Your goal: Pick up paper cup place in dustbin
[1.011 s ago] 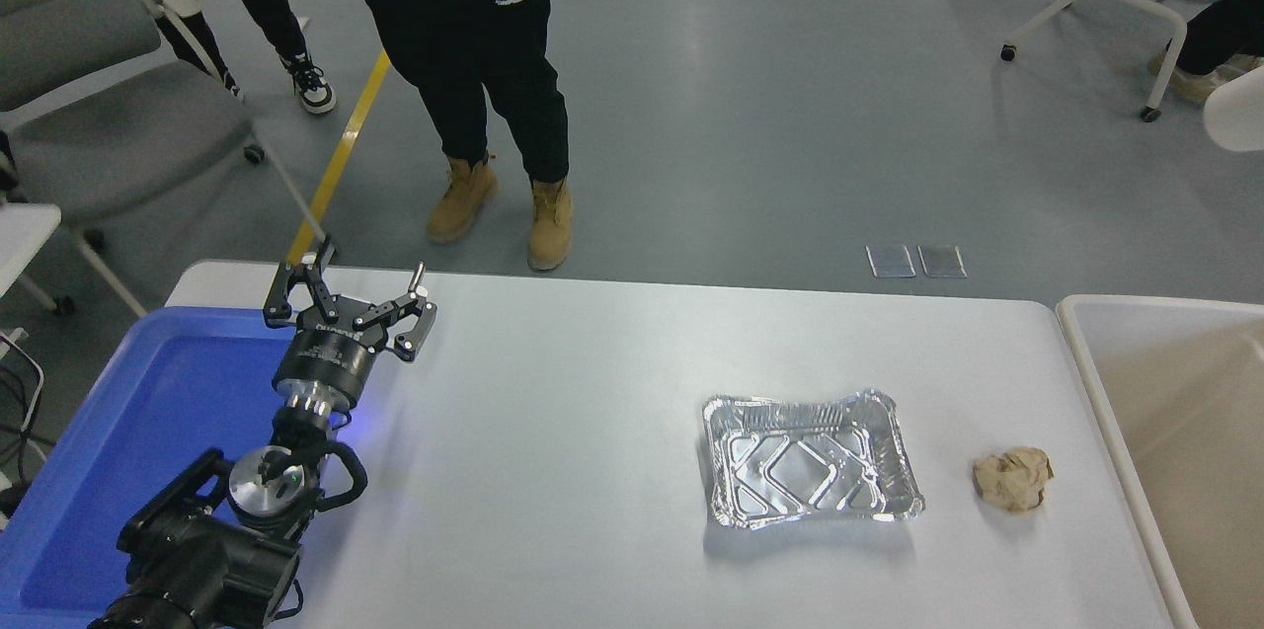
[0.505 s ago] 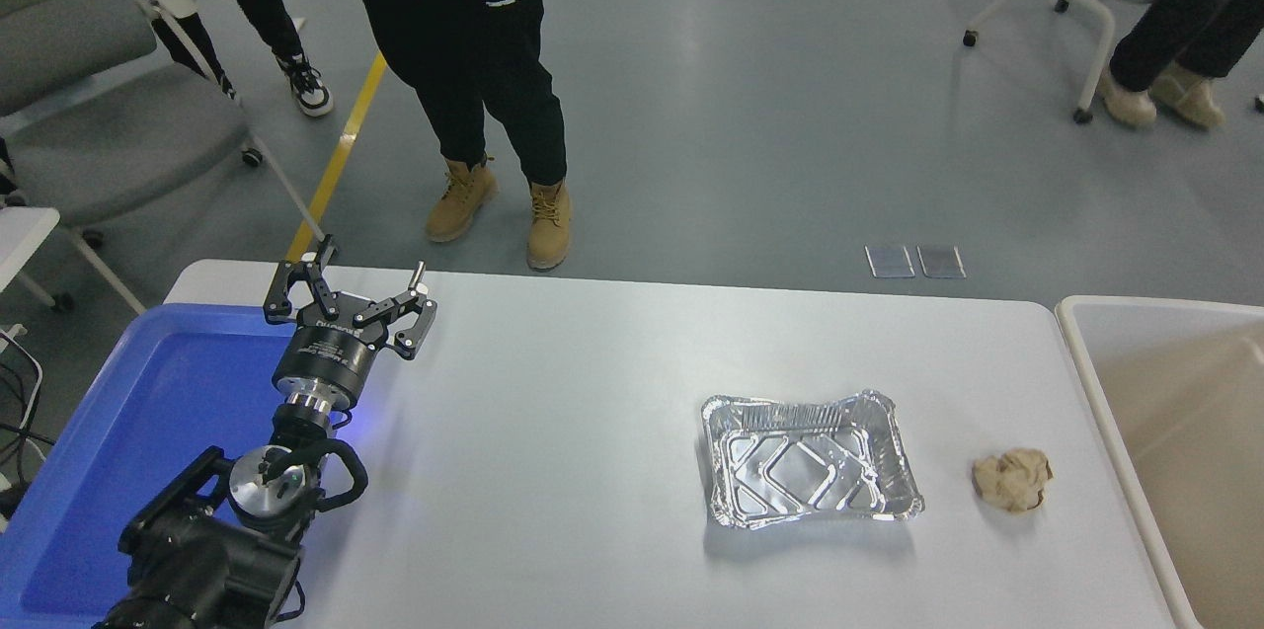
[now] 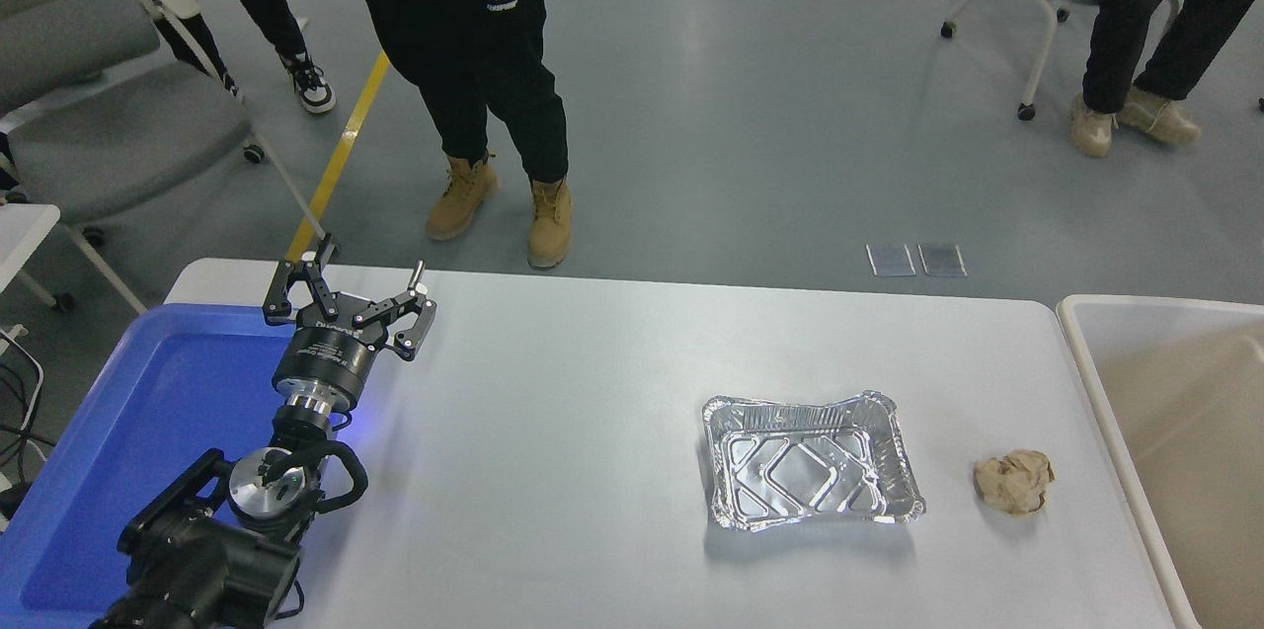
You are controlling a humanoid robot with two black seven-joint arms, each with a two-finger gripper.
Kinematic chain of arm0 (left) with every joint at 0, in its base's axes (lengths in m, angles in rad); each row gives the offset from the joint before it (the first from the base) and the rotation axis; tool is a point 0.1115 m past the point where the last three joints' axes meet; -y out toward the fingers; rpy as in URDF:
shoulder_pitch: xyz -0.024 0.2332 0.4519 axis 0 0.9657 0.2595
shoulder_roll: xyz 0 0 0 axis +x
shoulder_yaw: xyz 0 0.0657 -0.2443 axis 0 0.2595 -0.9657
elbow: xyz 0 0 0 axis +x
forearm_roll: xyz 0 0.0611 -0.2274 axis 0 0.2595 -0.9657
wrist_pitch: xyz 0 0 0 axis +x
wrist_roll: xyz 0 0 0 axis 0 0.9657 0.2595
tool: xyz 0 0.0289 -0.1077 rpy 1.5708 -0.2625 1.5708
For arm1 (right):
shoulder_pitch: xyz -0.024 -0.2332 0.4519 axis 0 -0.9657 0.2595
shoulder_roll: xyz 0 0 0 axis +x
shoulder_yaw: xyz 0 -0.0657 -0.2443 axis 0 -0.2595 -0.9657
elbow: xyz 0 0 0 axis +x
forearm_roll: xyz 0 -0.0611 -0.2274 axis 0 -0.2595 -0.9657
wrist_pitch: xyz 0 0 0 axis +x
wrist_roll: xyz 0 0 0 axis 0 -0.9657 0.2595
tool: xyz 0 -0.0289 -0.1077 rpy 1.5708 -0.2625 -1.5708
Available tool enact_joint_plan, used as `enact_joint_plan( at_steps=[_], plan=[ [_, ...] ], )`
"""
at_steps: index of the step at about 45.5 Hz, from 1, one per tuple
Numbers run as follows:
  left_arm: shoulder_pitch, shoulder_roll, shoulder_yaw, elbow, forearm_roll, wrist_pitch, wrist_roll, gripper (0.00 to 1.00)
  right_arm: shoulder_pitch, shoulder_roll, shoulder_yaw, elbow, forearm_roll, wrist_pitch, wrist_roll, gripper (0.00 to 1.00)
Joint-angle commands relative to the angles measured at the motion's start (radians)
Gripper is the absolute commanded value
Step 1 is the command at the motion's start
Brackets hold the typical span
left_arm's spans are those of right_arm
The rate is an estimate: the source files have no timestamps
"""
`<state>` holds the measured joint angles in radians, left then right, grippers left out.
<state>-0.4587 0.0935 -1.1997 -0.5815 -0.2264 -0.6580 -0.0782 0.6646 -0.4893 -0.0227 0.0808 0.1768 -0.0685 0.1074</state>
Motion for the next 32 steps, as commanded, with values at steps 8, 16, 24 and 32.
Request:
enact_joint_plan(
  at_steps=[8,16,24,32],
  plan=[
    [0.000,0.000,0.000,0.000,-0.001,0.000,0.000,0.99,-0.189,0.118,0.256,-0.084,0.029,-0.008,-0.012,0.00],
    [0.000,0.000,0.000,0.000,-0.001,0.000,0.000,0.99,-0.197,0.117,0.259,-0.085,0.029,-0.014,-0.012,0.00],
    [0.000,0.000,0.000,0.000,-0.001,0.000,0.000,0.99,-0.195,0.112,0.262,-0.087,0.029,-0.002,-0.011,1.00],
    [0.000,0.000,0.000,0.000,-0.001,0.000,0.000,0.99,-0.191,0.109,0.264,-0.087,0.029,0.000,-0.011,1.00]
  ],
)
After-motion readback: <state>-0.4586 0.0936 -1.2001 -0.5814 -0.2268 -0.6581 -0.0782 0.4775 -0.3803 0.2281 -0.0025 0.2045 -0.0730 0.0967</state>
